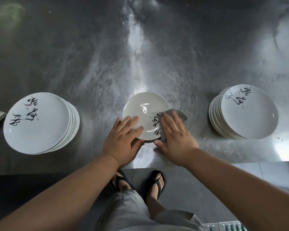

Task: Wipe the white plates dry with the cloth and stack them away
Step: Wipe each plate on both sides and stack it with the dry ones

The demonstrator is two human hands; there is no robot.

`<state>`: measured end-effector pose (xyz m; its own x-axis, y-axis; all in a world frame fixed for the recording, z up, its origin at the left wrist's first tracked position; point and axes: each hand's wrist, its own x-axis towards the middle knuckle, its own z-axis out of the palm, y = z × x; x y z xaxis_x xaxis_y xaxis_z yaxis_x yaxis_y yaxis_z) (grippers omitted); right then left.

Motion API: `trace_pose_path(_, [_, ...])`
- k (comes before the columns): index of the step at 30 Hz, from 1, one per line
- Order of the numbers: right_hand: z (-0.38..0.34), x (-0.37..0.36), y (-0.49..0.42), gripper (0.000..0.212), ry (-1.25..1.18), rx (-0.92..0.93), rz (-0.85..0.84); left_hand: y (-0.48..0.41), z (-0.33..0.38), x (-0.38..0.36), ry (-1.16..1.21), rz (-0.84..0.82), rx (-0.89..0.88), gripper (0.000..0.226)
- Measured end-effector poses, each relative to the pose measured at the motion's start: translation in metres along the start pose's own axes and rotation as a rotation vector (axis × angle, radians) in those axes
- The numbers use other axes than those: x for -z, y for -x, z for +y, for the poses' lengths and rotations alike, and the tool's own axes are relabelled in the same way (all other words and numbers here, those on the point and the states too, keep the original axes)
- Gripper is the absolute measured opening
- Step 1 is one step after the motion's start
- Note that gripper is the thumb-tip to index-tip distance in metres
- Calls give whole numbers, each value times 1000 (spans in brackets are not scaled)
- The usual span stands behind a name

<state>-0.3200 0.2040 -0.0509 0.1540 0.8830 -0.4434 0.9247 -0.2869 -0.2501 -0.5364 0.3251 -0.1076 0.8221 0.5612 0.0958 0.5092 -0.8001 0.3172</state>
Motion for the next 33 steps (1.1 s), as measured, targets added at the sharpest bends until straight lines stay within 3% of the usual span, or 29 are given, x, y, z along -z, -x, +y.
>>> trace_pose_path(4, [-28, -33, 38, 82, -58, 182, 100, 0, -3, -4, 4, 34, -29, 47])
trace_pose_path(7, [-15, -44, 34, 49, -62, 352, 333, -1, -4, -5, 17, 15, -25, 48])
trace_pose_path(10, [-14, -23, 20, 31, -84, 333, 431, 1, -4, -1, 46, -41, 1, 48])
trace_pose_path(14, [-22, 28, 20, 30, -300, -97, 181, -1, 4, 10, 47, -125, 18, 44])
trace_pose_path(16, [-12, 41, 17, 34, -191, -195, 90, -1, 10, 21, 57, -166, 59, 52])
trace_pose_path(19, [-2, 49, 12, 40, -22, -117, 30, 3, 14, 38, 49, -170, 120, 58])
trace_pose_path(22, [2, 41, 6, 36, 175, -10, 12, 0, 1, 50, 36, -118, 126, 38])
trace_pose_path(26, [4, 25, -7, 19, 276, 51, 196, -8, -17, 49, -58, -45, 32, 11])
trace_pose_path(30, [6, 36, -2, 18, 1, 124, 438, -19, -12, 75, 24, 21, 126, 16])
trace_pose_path(33, [-4, 78, 11, 3, -306, 56, 516, -29, 5, 116, 297, 138, 317, 5])
